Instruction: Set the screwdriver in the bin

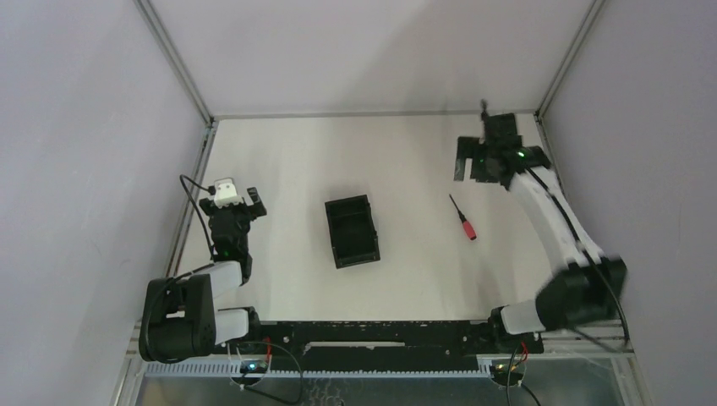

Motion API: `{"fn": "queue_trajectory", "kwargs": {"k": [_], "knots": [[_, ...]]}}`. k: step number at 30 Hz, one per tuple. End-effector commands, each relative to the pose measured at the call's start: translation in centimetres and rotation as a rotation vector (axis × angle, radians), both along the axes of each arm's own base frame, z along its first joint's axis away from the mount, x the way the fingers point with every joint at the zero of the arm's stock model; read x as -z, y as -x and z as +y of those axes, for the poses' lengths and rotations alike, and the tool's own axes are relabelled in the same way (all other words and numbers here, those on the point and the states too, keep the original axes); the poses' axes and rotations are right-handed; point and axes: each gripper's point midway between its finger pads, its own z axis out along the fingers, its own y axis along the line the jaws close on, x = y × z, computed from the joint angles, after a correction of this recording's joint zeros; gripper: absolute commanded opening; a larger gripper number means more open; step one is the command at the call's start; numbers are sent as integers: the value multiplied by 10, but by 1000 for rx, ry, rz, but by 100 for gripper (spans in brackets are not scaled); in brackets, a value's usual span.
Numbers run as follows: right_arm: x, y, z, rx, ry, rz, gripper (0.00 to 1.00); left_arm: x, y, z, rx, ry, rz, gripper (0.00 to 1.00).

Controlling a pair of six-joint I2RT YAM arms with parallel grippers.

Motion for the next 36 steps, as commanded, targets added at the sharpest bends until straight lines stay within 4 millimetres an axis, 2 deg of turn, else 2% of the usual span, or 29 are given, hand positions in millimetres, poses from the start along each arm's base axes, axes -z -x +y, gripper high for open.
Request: {"fn": "queue_trajectory", "kwargs": {"k": [1,5,8,11,15,17,18,19,20,21,23,26,33,36], "knots": [[99,37,-6,-65,73,465,99,-14,-4,-1,-2,1,-46,100],[152,28,-1,-128,99,572,96,-14,-4,-1,-1,1,-45,100],[182,24,-3,-143,118,632,94,-14,-4,-1,-2,1,-46,100],[207,22,-4,-163,116,674,90,-14,-4,-1,-3,1,-46,100],[228,24,0,-195,98,719,79,-14,-4,-1,-2,2,-46,100],[236,24,1,-207,93,721,68,-15,-4,-1,-3,2,-48,100],[237,23,2,-215,93,719,59,-14,-4,-1,-2,3,-47,100],[238,23,2,-220,96,719,44,-15,-4,0,-3,1,-48,100],[239,23,1,-222,99,721,32,-15,-4,-1,-3,2,-48,100],[238,23,0,-223,109,720,16,-14,-4,-1,-3,2,-48,100],[232,24,-3,-223,124,714,0,-14,-4,-1,-3,3,-47,100],[212,27,-4,-223,141,702,0,-15,-4,-1,-3,1,-49,100],[140,51,-1,-171,95,704,0,-15,-4,-1,-2,1,-49,100],[112,55,8,-121,39,696,0,-15,-4,-1,-2,1,-49,100]]}}
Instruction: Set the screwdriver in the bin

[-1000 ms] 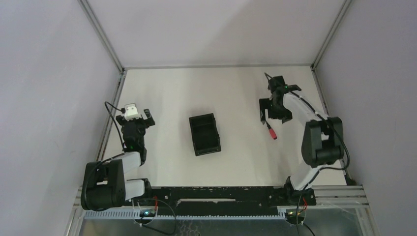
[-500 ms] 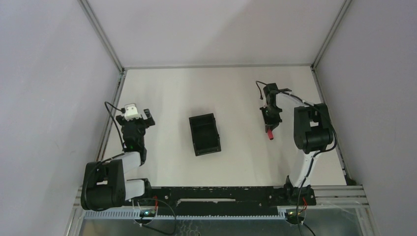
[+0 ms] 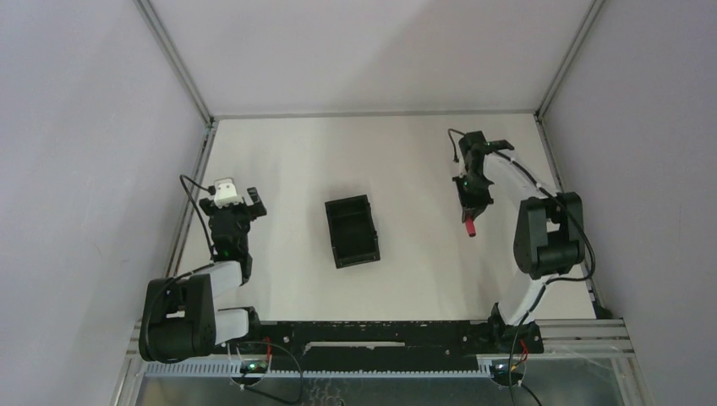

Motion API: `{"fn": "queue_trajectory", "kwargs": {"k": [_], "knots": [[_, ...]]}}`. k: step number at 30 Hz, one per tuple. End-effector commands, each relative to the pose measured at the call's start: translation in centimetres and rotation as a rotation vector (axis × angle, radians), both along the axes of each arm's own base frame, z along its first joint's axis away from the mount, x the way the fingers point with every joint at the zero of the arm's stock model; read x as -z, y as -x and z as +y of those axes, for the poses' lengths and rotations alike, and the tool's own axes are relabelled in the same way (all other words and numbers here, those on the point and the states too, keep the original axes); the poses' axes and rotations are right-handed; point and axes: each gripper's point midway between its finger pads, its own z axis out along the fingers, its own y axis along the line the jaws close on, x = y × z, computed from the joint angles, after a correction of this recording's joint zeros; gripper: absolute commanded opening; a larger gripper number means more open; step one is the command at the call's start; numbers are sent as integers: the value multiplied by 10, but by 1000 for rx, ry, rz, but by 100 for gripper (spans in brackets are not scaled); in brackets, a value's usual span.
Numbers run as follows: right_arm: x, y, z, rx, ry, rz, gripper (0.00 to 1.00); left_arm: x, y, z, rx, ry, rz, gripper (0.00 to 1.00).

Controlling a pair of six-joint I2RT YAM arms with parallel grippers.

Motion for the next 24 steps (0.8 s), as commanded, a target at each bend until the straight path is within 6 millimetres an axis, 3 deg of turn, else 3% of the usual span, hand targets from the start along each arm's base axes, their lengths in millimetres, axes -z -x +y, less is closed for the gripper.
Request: {"fn": "queue_trajectory", "kwargs": {"k": [1,5,15,17,19,24], "knots": [[-63,6,14,93,-53,-57,0,-15,-4,-1,-3,1,-50,100],[-86,3,59,102,-161,-94,0,-15,-4,-1,-1,1,-48,100],[-108,13,256,-283,-330,-122,0,-15,-4,-1,-1,2,-48,100],[-105,22,284,-373,-332,-108,0,-15,-4,-1,-1,2,-48,100],[-98,25,296,-428,-306,-104,0,-15,-4,-1,-1,1,-47,100],[-71,33,303,-542,-238,-105,0,-15,-4,-1,-2,1,-48,100]]}}
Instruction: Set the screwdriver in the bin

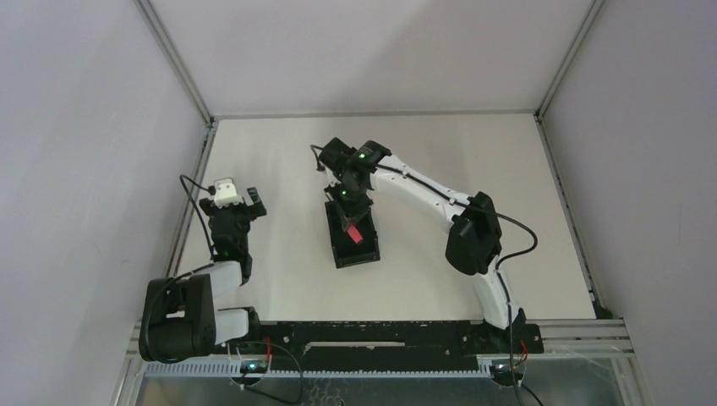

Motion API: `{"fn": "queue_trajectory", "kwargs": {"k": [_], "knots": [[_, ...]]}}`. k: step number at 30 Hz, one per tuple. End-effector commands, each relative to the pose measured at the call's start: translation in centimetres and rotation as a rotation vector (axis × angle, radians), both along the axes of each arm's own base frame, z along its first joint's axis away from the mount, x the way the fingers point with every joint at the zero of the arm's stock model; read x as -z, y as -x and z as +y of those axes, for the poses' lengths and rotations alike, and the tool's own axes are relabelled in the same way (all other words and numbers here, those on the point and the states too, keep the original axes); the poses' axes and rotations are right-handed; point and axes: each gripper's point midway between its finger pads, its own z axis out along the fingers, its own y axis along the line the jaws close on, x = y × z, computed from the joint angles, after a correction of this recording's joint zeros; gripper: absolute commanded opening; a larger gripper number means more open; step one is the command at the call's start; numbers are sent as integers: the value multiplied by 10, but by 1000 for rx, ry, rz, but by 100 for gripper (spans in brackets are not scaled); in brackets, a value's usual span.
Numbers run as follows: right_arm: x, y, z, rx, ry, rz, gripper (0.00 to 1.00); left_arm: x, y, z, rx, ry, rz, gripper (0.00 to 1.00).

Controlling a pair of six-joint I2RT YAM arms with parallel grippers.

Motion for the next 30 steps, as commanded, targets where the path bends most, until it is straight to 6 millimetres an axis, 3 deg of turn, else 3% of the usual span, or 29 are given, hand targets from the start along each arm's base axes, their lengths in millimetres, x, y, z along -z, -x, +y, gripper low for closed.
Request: {"fn": "queue_trajectory", "kwargs": {"k": [1,6,11,18,22,30], "knots": [[11,-2,-8,-72,57,-57,0,-14,-4,-1,-2,2,-47,100],[51,-9,-1,-101,69,-88,0,-14,-4,-1,-3,2,-47,100],[76,-16,0,-109,100,-110,2,-15,-4,-1,-2,2,-48,100],[89,-15,3,-64,85,-116,35,-15,-4,0,-4,2,-48,100],[72,-16,4,-51,72,-141,39,-15,-4,-1,-2,2,-47,100],[-22,-14,10,-39,-50,-308,40,-15,-4,-1,-2,2,-47,100]]}}
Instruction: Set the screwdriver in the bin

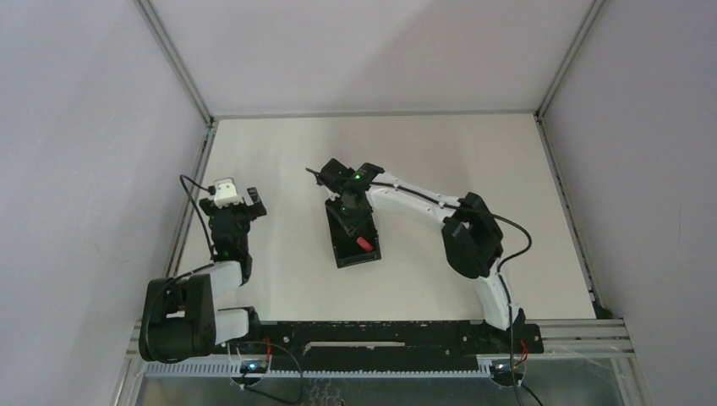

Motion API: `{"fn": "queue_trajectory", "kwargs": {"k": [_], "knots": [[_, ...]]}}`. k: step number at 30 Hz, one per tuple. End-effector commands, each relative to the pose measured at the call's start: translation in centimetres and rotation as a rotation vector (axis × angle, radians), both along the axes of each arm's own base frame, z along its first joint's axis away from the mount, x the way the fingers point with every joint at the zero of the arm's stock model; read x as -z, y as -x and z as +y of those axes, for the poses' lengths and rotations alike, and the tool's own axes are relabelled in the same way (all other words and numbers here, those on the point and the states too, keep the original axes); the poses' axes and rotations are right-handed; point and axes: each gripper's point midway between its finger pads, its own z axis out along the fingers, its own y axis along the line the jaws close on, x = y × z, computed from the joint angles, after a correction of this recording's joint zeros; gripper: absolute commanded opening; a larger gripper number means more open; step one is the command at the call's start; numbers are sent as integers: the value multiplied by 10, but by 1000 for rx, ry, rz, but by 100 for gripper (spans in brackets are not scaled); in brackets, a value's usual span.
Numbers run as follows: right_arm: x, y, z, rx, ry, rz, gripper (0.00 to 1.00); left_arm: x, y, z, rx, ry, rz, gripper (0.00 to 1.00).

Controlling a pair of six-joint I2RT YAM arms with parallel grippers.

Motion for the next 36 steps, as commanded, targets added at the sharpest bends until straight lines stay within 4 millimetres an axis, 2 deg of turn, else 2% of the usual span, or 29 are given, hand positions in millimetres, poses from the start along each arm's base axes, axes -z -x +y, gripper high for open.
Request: {"fn": "queue_trajectory", "kwargs": {"k": [1,2,3,4,5,6,9,16,19,21,26,27,31,33,36], "knots": [[-112,-4,11,18,-209,-197,41,-14,-4,-1,-3,2,-47,100],[-123,-4,8,22,-226,-221,45,-15,-4,-1,-2,1,-47,100],[-134,-2,4,19,-245,-242,57,-15,-4,-1,-3,2,-48,100],[-142,0,0,12,-260,-260,81,-15,-4,-1,-3,2,-48,100],[-152,2,-4,5,-282,-283,97,-14,-4,-1,-3,2,-47,100],[-158,5,-9,-7,-298,-304,99,-15,-4,-1,-2,1,-48,100],[-167,9,-26,-15,-330,-379,100,-15,-4,-1,-3,1,-48,100],[-162,21,-78,68,-443,-460,100,-15,-4,-1,-2,2,-48,100],[-150,23,-105,138,-486,-491,100,-14,-4,-1,-2,2,-47,100],[-135,25,-121,182,-522,-493,100,-14,-4,0,-3,1,-47,100],[-90,39,-156,275,-600,-490,100,-14,-4,-1,-2,2,-47,100],[-75,42,-164,309,-589,-484,100,-14,-4,-1,-2,2,-47,100],[-56,42,-193,470,-565,-534,100,-15,-4,-1,-2,2,-48,100],[-48,45,-201,510,-560,-541,100,-14,-4,-1,-1,2,-47,100],[-47,47,-205,533,-585,-564,99,-14,-4,-1,-2,1,-47,100]]}}
